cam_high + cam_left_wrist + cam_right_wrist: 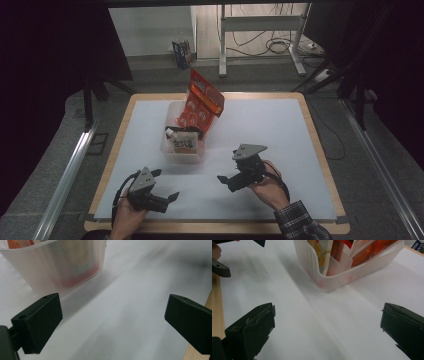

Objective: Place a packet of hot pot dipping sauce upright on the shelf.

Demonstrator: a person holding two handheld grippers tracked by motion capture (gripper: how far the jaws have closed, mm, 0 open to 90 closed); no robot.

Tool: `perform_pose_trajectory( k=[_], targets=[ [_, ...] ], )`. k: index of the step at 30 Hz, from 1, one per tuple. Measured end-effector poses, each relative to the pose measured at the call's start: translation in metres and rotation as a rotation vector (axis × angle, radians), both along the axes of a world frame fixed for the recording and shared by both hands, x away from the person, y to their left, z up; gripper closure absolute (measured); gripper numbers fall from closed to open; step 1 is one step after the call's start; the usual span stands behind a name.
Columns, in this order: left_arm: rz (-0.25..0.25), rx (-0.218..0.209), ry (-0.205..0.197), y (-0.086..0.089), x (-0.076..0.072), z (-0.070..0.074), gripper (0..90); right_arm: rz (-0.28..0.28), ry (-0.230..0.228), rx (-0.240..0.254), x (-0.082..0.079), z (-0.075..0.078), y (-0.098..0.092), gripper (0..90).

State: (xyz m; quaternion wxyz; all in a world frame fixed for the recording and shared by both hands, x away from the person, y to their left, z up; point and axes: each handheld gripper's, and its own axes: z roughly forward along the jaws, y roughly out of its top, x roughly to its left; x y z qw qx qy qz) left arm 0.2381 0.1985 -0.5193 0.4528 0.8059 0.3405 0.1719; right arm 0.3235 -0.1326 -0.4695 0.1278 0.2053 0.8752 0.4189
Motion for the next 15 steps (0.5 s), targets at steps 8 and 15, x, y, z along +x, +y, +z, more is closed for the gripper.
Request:
perform_pose_trajectory(
  k=[8,15],
  targets=[
    [0.006,0.012,-0.003,0.0,0.0,0.0,1.2,-0.016,0.003,0.003,-0.002,-0.001,-0.008,0.0],
    [0.008,0.024,-0.004,0.0,0.0,0.0,1.1,-0.025,0.006,0.003,-0.004,-0.002,-0.013,0.0]
  ],
)
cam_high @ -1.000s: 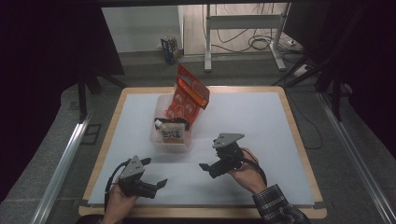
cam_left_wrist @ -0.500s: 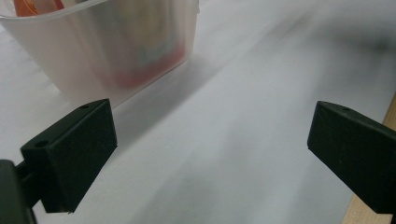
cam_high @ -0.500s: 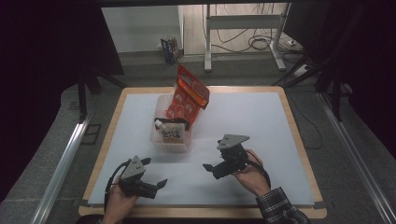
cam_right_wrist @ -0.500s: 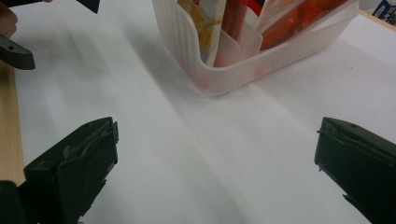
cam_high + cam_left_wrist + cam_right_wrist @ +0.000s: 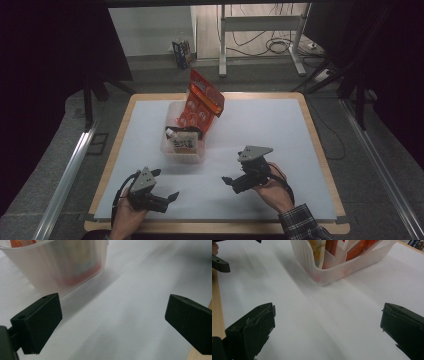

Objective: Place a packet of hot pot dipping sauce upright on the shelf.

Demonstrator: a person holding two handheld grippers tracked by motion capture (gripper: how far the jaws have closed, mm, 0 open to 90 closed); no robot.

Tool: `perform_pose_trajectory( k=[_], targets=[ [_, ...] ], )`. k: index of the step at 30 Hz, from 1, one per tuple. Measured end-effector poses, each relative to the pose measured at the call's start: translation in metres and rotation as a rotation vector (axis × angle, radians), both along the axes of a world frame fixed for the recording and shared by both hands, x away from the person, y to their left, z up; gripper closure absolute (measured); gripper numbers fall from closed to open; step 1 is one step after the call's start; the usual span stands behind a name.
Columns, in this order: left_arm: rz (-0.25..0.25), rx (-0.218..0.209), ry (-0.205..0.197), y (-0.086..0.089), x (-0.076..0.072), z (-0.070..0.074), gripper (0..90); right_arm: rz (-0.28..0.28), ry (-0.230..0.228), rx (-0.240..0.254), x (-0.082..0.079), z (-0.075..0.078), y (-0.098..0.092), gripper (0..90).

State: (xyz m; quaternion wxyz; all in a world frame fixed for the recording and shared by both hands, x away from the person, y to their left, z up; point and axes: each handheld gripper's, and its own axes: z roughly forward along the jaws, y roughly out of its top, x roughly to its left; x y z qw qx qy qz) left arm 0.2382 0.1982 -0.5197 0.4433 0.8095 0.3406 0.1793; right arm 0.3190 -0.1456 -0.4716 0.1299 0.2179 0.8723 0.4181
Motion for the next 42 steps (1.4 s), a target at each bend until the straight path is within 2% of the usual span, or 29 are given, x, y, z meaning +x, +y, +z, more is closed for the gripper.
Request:
perform_pose_trajectory(
  k=[26,42],
  targets=[
    [0.008,0.011,-0.003,0.001,0.0,0.0,0.9,-0.043,-0.013,0.01,-0.014,-0.001,-0.026,0.0],
    [0.013,0.015,-0.003,0.001,0.0,0.0,0.9,-0.089,-0.034,-0.003,-0.022,-0.002,-0.044,0.0]
  ],
)
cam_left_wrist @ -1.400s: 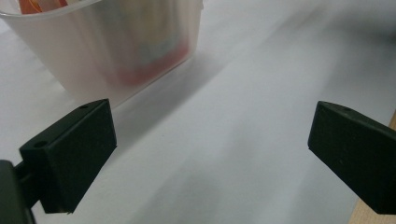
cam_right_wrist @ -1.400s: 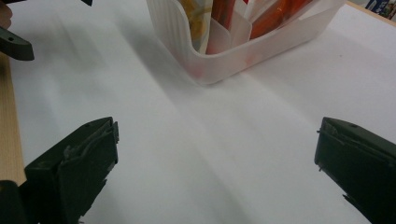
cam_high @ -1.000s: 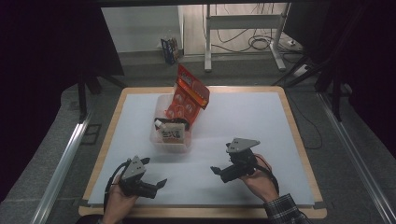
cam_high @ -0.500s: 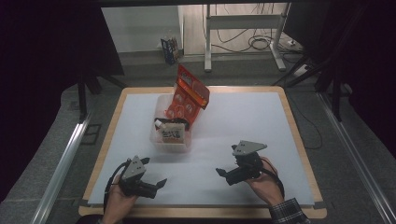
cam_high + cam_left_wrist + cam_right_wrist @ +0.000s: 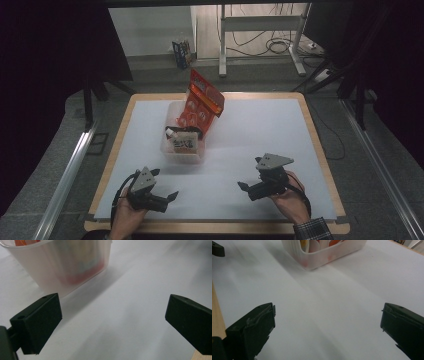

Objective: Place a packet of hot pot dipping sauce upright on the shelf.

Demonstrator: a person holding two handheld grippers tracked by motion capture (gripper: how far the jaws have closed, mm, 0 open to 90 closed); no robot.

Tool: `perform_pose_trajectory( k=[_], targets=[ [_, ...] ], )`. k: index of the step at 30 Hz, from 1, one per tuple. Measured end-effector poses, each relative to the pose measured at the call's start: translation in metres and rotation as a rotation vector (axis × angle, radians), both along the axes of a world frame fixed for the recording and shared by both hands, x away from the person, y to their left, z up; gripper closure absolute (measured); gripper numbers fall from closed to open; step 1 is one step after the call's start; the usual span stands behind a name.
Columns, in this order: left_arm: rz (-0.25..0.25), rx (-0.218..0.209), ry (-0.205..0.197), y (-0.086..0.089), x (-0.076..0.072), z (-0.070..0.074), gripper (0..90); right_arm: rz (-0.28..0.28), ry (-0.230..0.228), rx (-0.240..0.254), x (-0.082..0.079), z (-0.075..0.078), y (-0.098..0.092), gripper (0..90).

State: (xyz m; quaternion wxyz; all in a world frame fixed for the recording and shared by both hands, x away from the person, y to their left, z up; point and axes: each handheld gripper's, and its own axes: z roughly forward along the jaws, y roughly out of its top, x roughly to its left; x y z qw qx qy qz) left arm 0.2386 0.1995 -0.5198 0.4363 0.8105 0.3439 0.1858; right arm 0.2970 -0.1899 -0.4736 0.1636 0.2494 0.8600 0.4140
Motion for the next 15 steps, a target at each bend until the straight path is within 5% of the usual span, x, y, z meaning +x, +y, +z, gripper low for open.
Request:
perform_pose_trajectory(
  k=[15],
  targets=[
    [0.002,0.007,0.002,0.0,0.0,0.0,0.8,-0.048,-0.006,-0.018,-0.004,-0.004,-0.018,0.0]
  ],
)
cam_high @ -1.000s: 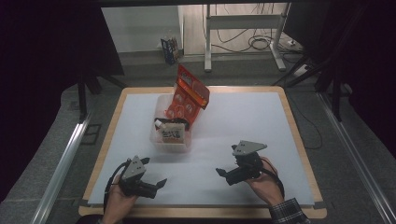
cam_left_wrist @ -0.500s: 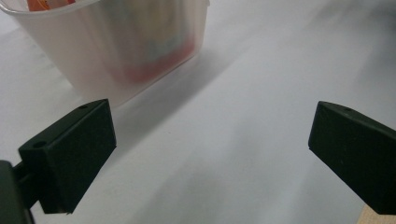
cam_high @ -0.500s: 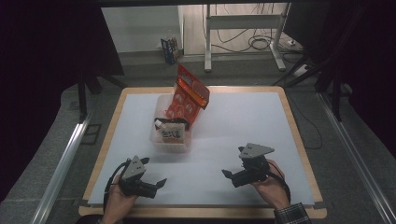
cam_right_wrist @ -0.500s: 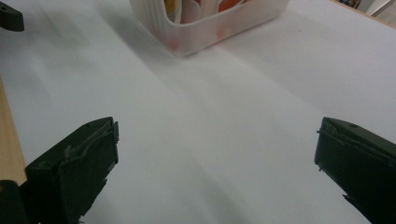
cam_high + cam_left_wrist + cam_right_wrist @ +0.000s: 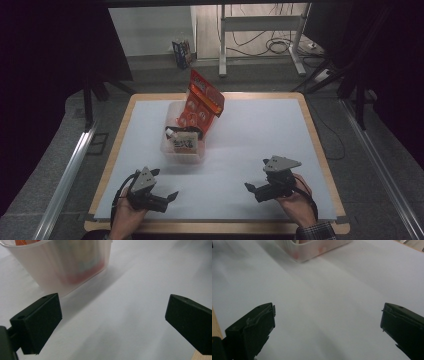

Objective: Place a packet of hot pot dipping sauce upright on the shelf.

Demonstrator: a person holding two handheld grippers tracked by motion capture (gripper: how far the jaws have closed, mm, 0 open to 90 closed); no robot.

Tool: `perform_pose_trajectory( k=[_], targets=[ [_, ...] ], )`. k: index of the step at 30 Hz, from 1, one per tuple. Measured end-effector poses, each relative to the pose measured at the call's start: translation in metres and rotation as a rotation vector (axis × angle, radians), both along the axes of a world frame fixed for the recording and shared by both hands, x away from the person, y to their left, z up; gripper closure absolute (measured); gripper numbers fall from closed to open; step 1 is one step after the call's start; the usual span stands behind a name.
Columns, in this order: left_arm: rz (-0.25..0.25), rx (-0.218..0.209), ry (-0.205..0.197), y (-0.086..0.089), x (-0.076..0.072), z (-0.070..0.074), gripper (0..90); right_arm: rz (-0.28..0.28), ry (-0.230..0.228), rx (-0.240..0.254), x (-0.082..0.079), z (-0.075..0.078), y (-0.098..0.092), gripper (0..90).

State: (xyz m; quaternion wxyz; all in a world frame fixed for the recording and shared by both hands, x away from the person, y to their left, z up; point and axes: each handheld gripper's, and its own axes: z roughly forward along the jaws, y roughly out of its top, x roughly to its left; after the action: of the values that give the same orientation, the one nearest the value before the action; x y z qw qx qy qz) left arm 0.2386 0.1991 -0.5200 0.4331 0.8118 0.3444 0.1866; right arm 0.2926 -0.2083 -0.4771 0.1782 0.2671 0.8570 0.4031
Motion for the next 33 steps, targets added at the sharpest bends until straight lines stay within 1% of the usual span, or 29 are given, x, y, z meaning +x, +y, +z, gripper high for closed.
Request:
perform_pose_trajectory(
  k=[13,25,33],
  targets=[
    [-0.002,0.007,0.004,-0.001,0.0,-0.001,0.8,-0.047,0.002,0.003,-0.004,-0.001,-0.018,0.0],
    [-0.003,0.009,0.008,-0.002,0.0,-0.001,0.8,-0.089,0.008,-0.012,-0.007,-0.006,-0.036,0.0],
    [-0.002,0.02,0.009,-0.002,0.001,-0.002,0.8,-0.123,0.014,-0.01,-0.01,-0.008,-0.049,0.0]
  ],
)
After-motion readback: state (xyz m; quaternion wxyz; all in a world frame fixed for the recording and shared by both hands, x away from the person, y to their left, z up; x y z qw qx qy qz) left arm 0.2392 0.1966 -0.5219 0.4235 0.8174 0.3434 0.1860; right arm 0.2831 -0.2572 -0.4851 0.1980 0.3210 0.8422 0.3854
